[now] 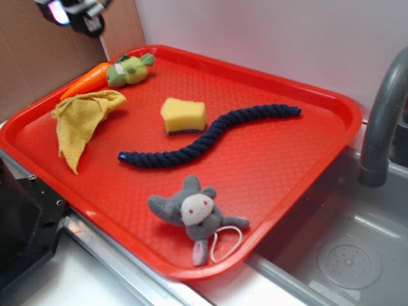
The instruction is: Grab the green animal.
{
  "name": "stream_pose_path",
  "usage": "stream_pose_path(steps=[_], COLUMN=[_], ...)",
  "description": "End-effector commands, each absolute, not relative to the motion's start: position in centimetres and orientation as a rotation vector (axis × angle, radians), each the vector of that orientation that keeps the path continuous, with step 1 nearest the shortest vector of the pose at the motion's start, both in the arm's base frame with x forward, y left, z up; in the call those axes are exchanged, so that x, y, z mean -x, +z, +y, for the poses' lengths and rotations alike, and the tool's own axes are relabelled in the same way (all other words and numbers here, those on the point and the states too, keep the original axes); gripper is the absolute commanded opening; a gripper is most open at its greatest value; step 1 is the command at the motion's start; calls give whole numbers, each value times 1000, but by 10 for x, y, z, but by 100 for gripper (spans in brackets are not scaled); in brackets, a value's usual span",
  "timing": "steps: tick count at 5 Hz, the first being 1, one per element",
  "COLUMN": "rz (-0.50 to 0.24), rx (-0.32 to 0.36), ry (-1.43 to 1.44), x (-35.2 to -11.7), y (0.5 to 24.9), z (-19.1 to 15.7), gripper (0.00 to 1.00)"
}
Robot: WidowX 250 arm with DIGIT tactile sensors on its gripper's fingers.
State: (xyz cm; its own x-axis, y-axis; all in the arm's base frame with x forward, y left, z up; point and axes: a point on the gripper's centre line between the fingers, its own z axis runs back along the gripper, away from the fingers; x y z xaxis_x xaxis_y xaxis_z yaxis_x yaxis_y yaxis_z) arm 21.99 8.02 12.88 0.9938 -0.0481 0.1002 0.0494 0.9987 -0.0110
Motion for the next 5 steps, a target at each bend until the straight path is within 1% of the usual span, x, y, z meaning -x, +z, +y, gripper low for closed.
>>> stream_pose_path(steps=[1,2,3,4,5], rz=[-127,-112,-75,-29,-64], rx=[-44,-36,-57,10,19], ry=[-467,-482,-525,-515,-490], x=[-282,-295,-302,-306,-306], y=[100,75,48,16,20], z=[105,124,127,133,133], gripper=[100,100,100,100,0])
